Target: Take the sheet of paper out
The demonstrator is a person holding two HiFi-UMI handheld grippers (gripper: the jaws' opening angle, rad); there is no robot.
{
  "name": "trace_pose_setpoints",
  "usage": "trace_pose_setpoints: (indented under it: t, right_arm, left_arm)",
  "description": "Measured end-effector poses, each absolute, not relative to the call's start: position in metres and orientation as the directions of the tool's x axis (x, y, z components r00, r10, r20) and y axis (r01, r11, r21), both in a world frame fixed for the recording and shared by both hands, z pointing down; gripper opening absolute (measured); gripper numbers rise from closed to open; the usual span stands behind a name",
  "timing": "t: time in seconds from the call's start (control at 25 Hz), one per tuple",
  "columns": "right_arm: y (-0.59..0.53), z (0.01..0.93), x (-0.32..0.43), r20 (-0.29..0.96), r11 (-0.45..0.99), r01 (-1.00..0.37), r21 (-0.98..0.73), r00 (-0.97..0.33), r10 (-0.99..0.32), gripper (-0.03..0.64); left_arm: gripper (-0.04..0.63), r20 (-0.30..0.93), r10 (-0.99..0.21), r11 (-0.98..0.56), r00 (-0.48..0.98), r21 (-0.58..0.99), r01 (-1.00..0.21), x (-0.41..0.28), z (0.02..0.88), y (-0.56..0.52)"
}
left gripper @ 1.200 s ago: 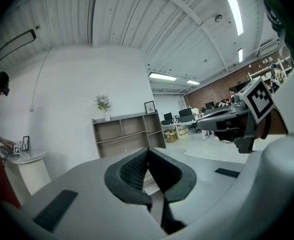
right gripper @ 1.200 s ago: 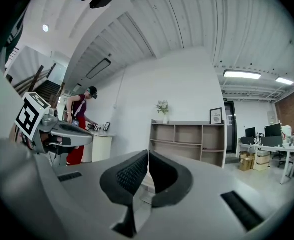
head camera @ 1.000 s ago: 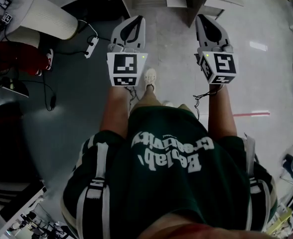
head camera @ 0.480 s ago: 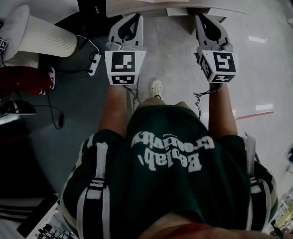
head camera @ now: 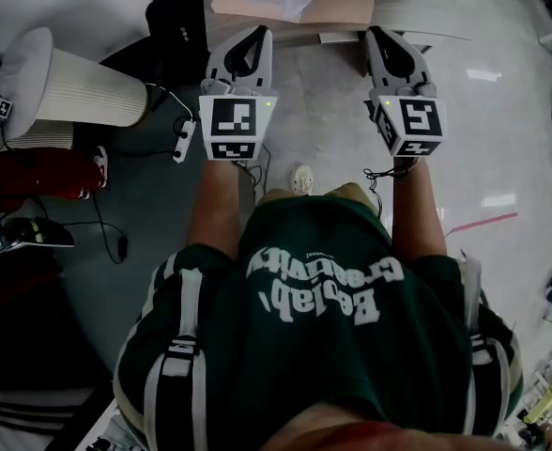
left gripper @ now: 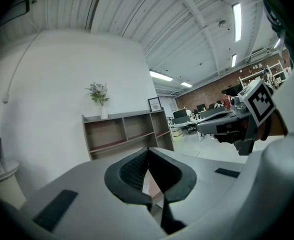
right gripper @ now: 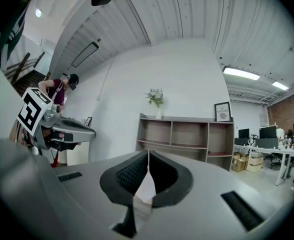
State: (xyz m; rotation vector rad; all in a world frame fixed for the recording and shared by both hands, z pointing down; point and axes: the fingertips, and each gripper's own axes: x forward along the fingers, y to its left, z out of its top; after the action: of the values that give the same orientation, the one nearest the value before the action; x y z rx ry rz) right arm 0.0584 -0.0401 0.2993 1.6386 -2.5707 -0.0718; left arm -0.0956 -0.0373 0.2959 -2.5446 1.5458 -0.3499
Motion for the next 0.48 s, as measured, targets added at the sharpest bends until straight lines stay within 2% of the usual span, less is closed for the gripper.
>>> trace_pose_setpoints:
  t: [0.48]
  right_arm:
    - [-0.057,0.307,0.061,0.078,0.413,-0.906,0.098,-0.407,-0.910,0.035]
  left_arm:
    - [0.019,0.132,-0.879,-0.476,0.458,-0.211,-0.854,-0.094,0.304,-0.058]
